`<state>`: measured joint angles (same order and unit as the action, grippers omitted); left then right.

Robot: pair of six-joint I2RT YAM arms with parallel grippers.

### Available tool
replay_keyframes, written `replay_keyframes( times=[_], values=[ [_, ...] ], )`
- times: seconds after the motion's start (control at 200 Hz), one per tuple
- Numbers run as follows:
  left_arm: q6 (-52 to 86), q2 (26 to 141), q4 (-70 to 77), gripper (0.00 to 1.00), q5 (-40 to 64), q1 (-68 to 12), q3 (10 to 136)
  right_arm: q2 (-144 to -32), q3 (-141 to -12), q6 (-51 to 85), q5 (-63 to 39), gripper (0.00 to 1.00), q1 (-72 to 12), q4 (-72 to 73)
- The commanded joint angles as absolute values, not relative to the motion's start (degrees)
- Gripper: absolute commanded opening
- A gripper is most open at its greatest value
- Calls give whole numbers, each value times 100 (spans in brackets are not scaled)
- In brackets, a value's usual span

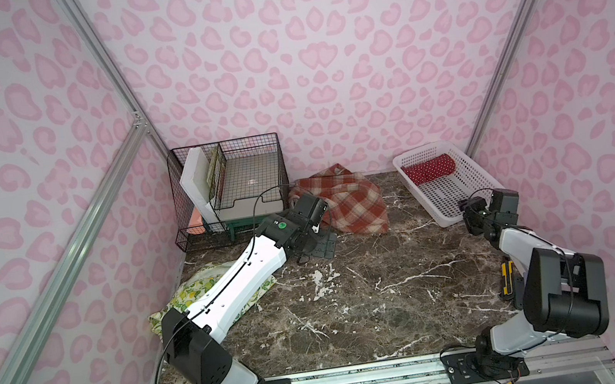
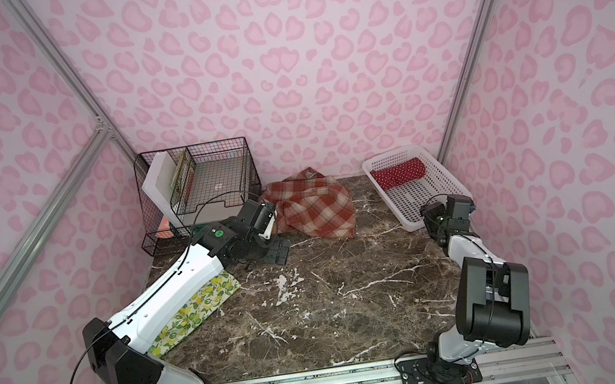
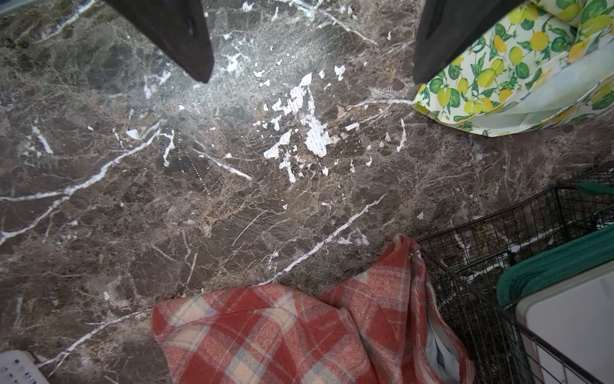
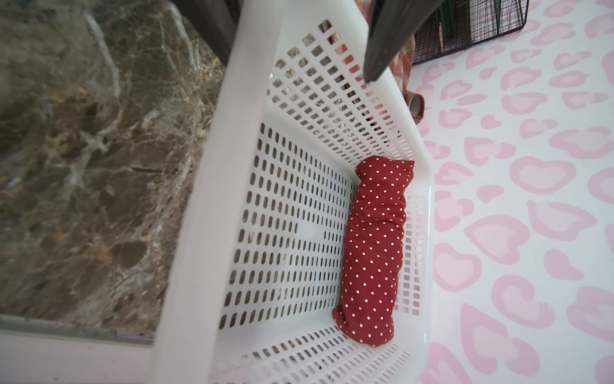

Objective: Roll up the skirts
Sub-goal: Place the basket at the corner of the board, then move the skirt to the center of the board.

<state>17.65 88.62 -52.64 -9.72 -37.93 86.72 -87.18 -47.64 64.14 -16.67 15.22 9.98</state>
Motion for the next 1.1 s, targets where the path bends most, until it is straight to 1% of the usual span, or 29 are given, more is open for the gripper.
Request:
replay_keyframes(
  times=[0.0,0.075,0.205,0.285,0.335,0.365,0.415,0.45,0.505,0.54,0.6,0.66,0.695,0.765,0.82,0.87,0.93,0.97,1.01,1.095],
  values=[
    [1827,8690,-5063,98,-835,-3771,8561,-8558,-4803,6043,-2026,60,1426,896],
    [1947,8455,-4866,98,-740,-3598,8369,-8289,-4949,5457,-1887,61,1143,332],
    [2335,7889,-4449,98,60,-2876,7650,-7785,-5181,4276,-1431,62,313,-633],
    [2566,7473,-4075,98,502,-2373,7223,-7699,-5363,3536,-997,63,-401,-1124],
    [2676,7256,-3882,98,706,-2113,7027,-7725,-5496,3428,-400,63,-672,-1456],
    [2685,7198,-3837,98,727,-2023,6981,-7742,-5460,3411,-262,58,-691,-1446],
    [2663,7185,-3926,98,715,-1946,7028,-7821,-5417,3386,-190,49,-492,-1443],
    [2664,7204,-3998,98,736,-1927,7093,-7881,-5397,3413,-79,48,-319,-1490],
    [2650,7210,-4097,98,779,-1926,7140,-7901,-5318,3315,-410,50,-154,-1363],
    [2654,7192,-4142,98,745,-1925,7154,-7872,-5302,3293,-434,49,-266,-1296],
    [2629,7111,-4131,98,628,-1912,7093,-7804,-5345,3084,-441,46,-709,-1088],
    [2614,7035,-4069,98,496,-1880,7006,-7920,-5543,3077,-513,35,-1163,-924],
    [2610,7023,-4058,98,468,-1841,6967,-8066,-5744,2991,-402,33,-1499,-928],
    [2695,7053,-4071,96,375,-1734,6919,-8469,-6244,2741,251,32,-2197,-1138],
    [2805,7078,-4058,94,409,-1595,6877,-8850,-6505,2607,386,32,-2545,-1018],
    [2929,7053,-3965,94,498,-1444,6778,-9352,-6711,2558,116,32,-2596,-855],
    [3118,7064,-3864,93,563,-1233,6694,-10230,-7371,2335,-307,35,-2558,-1045],
    [3200,7083,-3853,93,642,-1118,6680,-10831,-7741,2272,-338,39,-2574,-1169],
    [3225,7088,-3862,93,695,-1049,6674,-11370,-8396,2255,-376,41,-2595,-1300],
    [3192,7043,-3930,94,677,-999,6658,-12287,-9293,2478,-329,45,-2582,-1541]
  ],
)
